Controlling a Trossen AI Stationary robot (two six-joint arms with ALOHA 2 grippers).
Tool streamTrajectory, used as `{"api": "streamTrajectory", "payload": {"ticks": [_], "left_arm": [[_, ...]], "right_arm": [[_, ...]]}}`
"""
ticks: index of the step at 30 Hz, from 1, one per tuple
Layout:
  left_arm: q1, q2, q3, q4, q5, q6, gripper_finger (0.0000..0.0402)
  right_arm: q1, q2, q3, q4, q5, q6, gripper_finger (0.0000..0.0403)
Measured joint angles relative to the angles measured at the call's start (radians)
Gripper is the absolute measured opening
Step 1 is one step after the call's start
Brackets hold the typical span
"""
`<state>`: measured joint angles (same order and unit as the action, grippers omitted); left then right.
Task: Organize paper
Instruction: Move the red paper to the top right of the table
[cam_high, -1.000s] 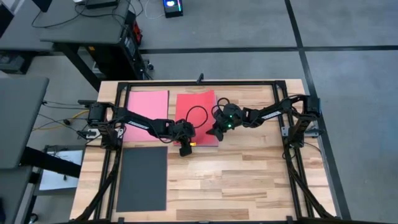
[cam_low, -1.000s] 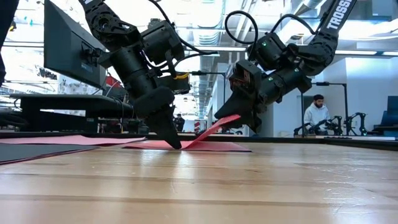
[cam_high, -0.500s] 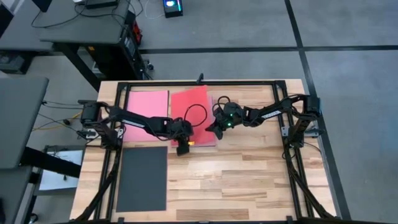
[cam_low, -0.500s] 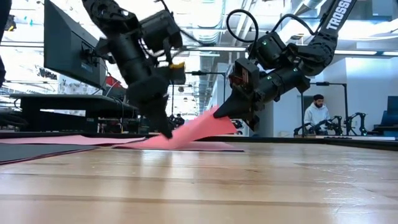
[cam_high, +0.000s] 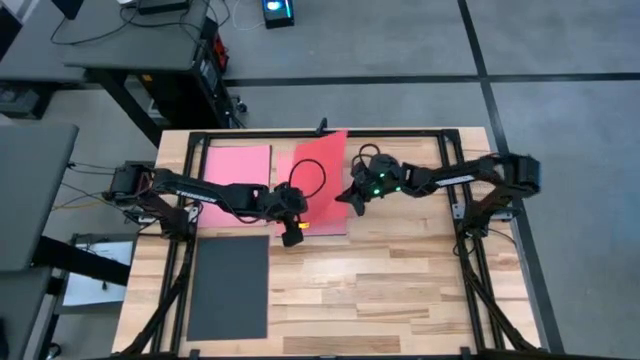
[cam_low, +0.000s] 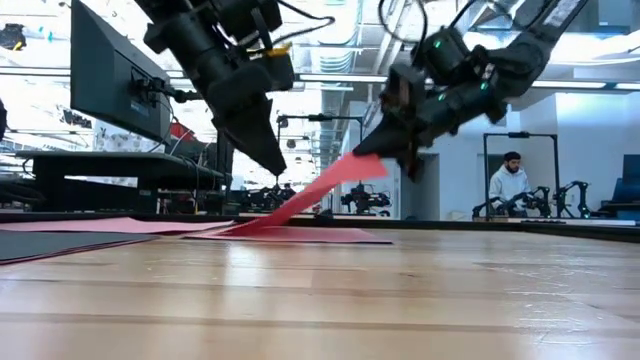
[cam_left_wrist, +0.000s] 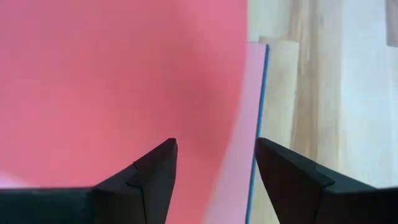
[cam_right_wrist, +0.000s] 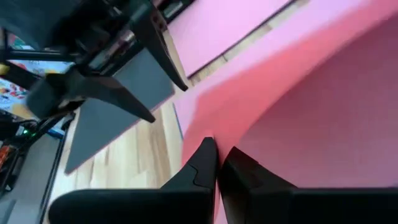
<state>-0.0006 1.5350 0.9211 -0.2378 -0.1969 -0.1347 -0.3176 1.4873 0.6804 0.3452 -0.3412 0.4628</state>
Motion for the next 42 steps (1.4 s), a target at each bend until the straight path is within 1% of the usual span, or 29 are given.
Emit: {"api": "streamTrajectory", "payload": {"ticks": [4, 6, 8, 11, 12, 16, 23, 28, 31, 35, 38, 42], "left_arm": [[-0.003, 0.004, 0.0, -0.007, -0.031, 0.014, 0.0201], [-0.004, 0.007, 0.0, -0.01, -0.032, 0.013, 0.0201], [-0.004, 0.008, 0.0, -0.015, -0.031, 0.013, 0.0201], [-0.004, 0.008, 0.0, -0.005, -0.031, 0.013, 0.0201], [-0.004, 0.008, 0.0, -0.005, -0.031, 0.013, 0.0201], [-0.004, 0.008, 0.001, 0.0, -0.03, 0.005, 0.0201], [-0.007, 0.008, 0.001, -0.005, -0.028, -0.001, 0.0201], [-0.007, 0.008, 0.001, -0.009, -0.027, 0.005, 0.0201], [-0.007, 0.008, 0.001, -0.009, -0.027, 0.002, 0.0201], [-0.007, 0.007, 0.001, -0.01, -0.027, 0.001, 0.0201], [-0.007, 0.007, 0.001, -0.011, -0.027, 0.0, 0.0201], [-0.007, 0.007, 0.001, -0.011, -0.027, -0.001, 0.0201]], "right_arm": [[-0.021, -0.171, 0.001, -0.19, 0.001, -0.026, 0.0], [-0.033, -0.256, 0.001, -0.335, 0.025, -0.027, 0.0], [-0.044, -0.328, 0.001, -0.503, 0.095, -0.027, 0.0], [-0.053, -0.4, 0.0, -0.747, 0.22, -0.018, 0.0], [-0.053, -0.417, 0.0, -0.805, 0.254, -0.006, 0.0], [-0.051, -0.451, 0.0, -0.964, 0.317, 0.054, 0.0], [-0.049, -0.418, 0.0, -1.224, 0.441, 0.154, 0.0], [-0.049, -0.382, 0.0, -1.323, 0.467, 0.217, 0.0], [-0.049, -0.357, 0.0, -1.331, 0.477, 0.21, 0.0], [-0.05, -0.34, 0.0, -1.331, 0.517, 0.168, 0.0005], [-0.05, -0.341, 0.0, -1.331, 0.537, 0.142, 0.0023], [-0.05, -0.341, 0.0, -1.331, 0.593, 0.116, 0.0063]]}}
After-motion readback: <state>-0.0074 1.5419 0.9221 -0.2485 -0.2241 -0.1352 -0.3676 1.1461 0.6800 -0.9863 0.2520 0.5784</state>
